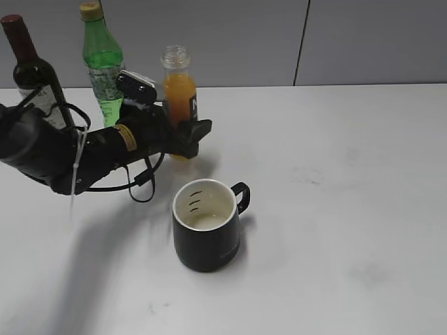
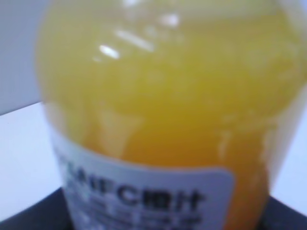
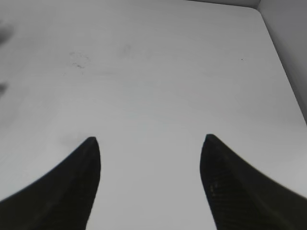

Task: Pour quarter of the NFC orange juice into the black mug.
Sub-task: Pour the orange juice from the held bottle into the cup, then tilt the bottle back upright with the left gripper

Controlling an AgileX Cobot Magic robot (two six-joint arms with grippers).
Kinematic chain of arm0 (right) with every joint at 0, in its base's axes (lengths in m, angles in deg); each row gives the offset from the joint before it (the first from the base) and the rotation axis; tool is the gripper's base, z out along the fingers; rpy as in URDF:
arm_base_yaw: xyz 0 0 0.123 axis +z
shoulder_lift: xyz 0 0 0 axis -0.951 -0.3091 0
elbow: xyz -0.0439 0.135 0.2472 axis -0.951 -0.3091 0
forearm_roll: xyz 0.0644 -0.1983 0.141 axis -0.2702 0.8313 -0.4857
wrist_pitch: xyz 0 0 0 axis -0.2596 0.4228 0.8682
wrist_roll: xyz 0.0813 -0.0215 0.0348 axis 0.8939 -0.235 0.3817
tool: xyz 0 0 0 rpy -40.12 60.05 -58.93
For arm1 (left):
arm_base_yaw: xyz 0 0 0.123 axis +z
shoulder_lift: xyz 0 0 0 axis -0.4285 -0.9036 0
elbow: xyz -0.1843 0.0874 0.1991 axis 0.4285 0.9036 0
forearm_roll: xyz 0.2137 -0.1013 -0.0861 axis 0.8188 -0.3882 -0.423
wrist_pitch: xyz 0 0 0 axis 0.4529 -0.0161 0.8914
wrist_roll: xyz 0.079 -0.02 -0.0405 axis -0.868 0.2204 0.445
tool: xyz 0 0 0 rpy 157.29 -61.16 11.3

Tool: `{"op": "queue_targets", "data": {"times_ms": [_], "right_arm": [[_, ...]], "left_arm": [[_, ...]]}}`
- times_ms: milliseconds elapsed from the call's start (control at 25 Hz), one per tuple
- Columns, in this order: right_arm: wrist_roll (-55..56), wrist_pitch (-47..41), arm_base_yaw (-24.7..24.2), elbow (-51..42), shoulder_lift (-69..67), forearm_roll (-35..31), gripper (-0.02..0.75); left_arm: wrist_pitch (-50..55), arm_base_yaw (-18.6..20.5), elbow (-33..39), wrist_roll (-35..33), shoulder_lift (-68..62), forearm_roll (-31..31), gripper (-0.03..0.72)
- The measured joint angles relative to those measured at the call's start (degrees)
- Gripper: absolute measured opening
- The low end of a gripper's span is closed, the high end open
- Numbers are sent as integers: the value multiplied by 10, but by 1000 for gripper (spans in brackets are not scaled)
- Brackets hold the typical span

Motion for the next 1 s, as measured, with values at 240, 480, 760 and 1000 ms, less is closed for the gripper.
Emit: {"op": "queue_targets", "data": {"times_ms": [240,480,760,1000], "right_arm": [[0,0,0,0,0,0,498],[0,0,0,0,0,0,498],[0,0,0,0,0,0,498],[0,0,0,0,0,0,497]], "left_arm": [[-31,4,118,-51,82,-29,470],[-89,34,224,-70,143,-45,470],[-149,50,279,-91,150,-21,470],[-151,51,281,-126,151,-8,470]]}}
